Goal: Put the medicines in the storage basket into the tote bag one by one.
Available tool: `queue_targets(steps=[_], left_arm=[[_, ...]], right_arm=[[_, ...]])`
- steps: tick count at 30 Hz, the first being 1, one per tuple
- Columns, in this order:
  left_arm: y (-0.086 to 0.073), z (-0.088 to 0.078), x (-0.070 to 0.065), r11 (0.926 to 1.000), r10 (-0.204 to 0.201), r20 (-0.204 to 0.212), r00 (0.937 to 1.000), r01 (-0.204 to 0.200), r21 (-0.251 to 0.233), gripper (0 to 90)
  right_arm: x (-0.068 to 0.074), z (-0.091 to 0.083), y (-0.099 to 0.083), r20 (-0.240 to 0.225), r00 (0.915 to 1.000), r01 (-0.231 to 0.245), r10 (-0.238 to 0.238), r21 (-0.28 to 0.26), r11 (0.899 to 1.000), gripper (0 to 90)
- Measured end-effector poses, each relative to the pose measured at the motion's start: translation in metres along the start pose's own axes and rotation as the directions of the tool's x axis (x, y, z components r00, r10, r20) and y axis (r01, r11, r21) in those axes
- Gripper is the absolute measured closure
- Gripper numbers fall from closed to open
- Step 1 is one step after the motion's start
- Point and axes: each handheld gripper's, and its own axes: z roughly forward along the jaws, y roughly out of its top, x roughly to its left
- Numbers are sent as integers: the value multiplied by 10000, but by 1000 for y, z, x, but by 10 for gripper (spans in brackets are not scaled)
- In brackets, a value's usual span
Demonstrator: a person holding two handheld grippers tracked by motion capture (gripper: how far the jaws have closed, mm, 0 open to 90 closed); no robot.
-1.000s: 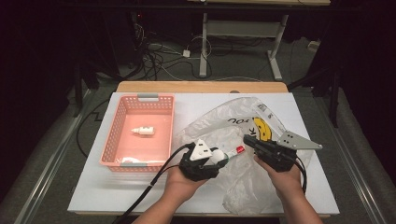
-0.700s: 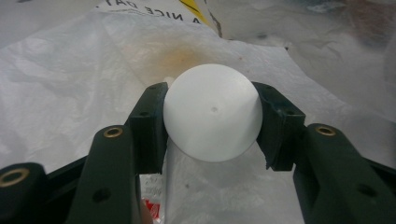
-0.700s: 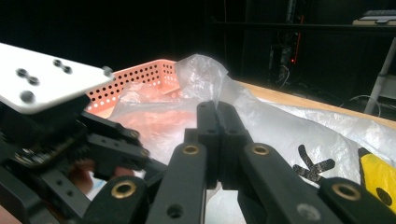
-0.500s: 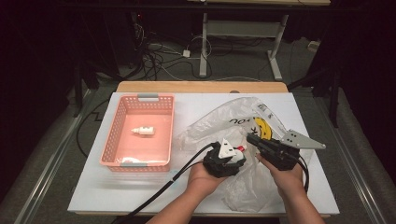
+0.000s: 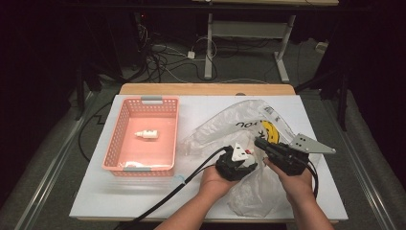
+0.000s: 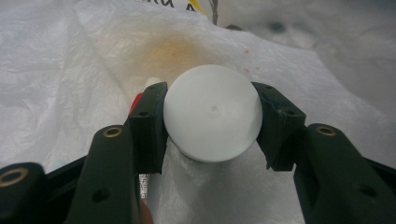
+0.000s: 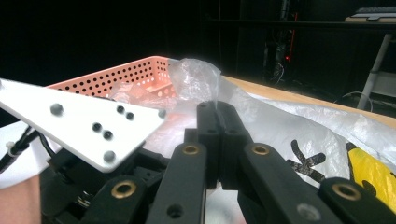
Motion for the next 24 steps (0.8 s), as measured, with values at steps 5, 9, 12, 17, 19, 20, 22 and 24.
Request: queue_targets(steps=[5,9,12,17,19,20,22,24], left_arm=[[-1,2,2,9997,-191,114,9998,193,-128,476],[3,-4,4,9989,-316,248,9992,324,-327,439],[3,-11,3,9993,-245,341,9991,254,-270,390],[-6,-27,4,9982,-401,497,9980,422,-415,353],[-11,-32,6,9974,-549,600,9967,576,-436,326],[-14,-34,6,9974,-565,571,9968,589,-418,322],[-18,-39,7,9976,-588,583,9966,607,-321,285],[-22,-44,8,9976,-627,559,9965,643,-274,272]], right_arm=[[0,0,0,-27,10000,5,-5,1,10000,900],[1,1,0,-23,10000,-44,45,40,10000,900],[2,1,0,-16,10000,-21,21,44,10000,900],[3,1,-1,-21,10000,0,0,103,9999,900],[3,0,-1,-25,10000,56,-55,137,9999,900],[4,0,-1,-27,10000,66,-66,146,9999,900],[4,0,-1,-32,10000,64,-64,108,9999,900],[5,-1,0,-43,10000,58,-58,82,9999,900]])
